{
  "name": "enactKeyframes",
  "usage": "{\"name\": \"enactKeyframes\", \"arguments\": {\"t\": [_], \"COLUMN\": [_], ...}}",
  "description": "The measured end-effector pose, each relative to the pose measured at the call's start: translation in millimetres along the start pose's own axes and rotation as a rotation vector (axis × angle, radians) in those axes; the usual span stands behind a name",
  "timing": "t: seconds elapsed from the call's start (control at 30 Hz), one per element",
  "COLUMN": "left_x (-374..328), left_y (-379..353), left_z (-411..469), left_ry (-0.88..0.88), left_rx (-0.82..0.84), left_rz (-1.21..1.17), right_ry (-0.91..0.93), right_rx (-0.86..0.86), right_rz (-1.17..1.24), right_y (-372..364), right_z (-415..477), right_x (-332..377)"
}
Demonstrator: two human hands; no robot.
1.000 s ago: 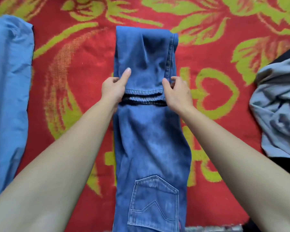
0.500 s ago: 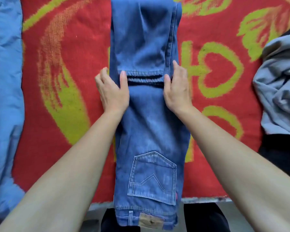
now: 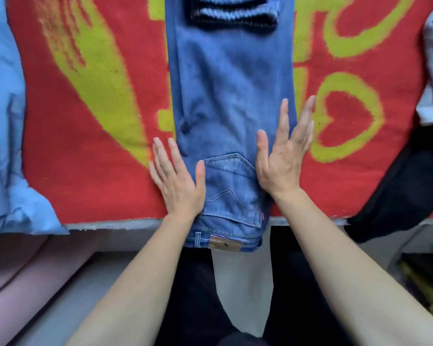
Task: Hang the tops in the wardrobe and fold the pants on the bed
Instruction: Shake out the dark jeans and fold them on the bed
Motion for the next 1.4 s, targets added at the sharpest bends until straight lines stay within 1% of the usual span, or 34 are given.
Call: {"name": "enactKeyframes", "arguments": {"t": [0.03,0.07,0.1,0.13,0.17,0.3,0.4,0.47,0.5,0.57,0.6,0.63,0.7,0.77,0.83,0.87,0.97,1.07,1.13,1.17,1.2,1.23,1.27,1.3,1.33,1.37,1.4], "left_x": [1,5,10,15,17,10,-1,-18,-32,-65,-82,-95,-117,-127,-127,-126,-117,-110,-111,-113,-115,-118,-119,-117,-113,-110,-109], "left_y": [-7,-14,-20,-24,-25,-16,7,26,36,56,65,71,73,62,53,49,42,50,64,70,73,73,67,58,52,50,54], "left_z": [-23,-42,-55,-62,-65,-55,-22,23,50,109,137,165,215,253,275,282,284,283,279,274,269,264,259,255,253,255,260], "left_ry": [-0.011,-0.016,-0.004,0.015,0.032,0.046,0.08,0.085,0.057,-0.023,-0.035,-0.011,0.137,0.353,0.515,0.551,0.592,0.538,0.467,0.418,0.354,0.288,0.236,0.218,0.222,0.24,0.264], "left_rx": [0.043,0.085,0.115,0.131,0.143,0.156,0.048,-0.045,-0.091,-0.134,-0.136,-0.144,-0.149,-0.099,-0.071,-0.062,-0.061,-0.168,-0.247,-0.284,-0.286,-0.238,-0.148,-0.036,0.065,0.114,0.108], "left_rz": [0.037,0.08,0.116,0.134,0.137,0.131,0.011,-0.068,-0.106,-0.247,-0.338,-0.416,-0.514,-0.594,-0.695,-0.735,-0.798,-0.912,-0.916,-0.894,-0.837,-0.752,-0.635,-0.521,-0.449,-0.408,-0.372], "right_ry": [0.063,0.138,0.195,0.222,0.223,0.201,0.197,0.148,0.099,-0.058,-0.149,-0.239,-0.428,-0.574,-0.597,-0.593,-0.552,-0.418,-0.364,-0.369,-0.397,-0.437,-0.476,-0.493,-0.479,-0.436,-0.383], "right_rx": [0.014,0.082,0.188,0.286,0.336,0.296,0.198,0.162,0.163,0.186,0.193,0.2,0.262,0.337,0.373,0.363,0.276,0.224,0.21,0.222,0.268,0.34,0.441,0.553,0.645,0.695,0.693], "right_rz": [-0.024,-0.08,-0.145,-0.194,-0.222,-0.194,-0.11,-0.026,0.02,0.164,0.245,0.307,0.415,0.503,0.471,0.44,0.375,0.367,0.447,0.533,0.631,0.713,0.747,0.716,0.628,0.513,0.392], "right_y": [0,-5,-14,-21,-25,-21,-5,6,10,12,12,12,5,-6,-12,-13,-13,-14,-13,-14,-18,-23,-27,-30,-30,-28,-21], "right_z": [-16,-33,-50,-65,-74,-64,-30,12,36,87,113,137,178,206,223,228,233,232,231,229,228,228,229,232,238,250,265], "right_x": [0,0,-3,-8,-13,-17,-16,-12,-8,-1,2,6,11,16,20,21,18,21,23,24,24,24,24,22,20,18,17]}}
Point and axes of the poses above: each hand's wrist, its own z-axis towards the middle knuckle, its own y-axis out of the back of the hand, x = y × z, the point moved 6 cm from there along z, towards the middle knuckle, and after that the axes turned 5 degrees about -z, right-handed, at the moved point
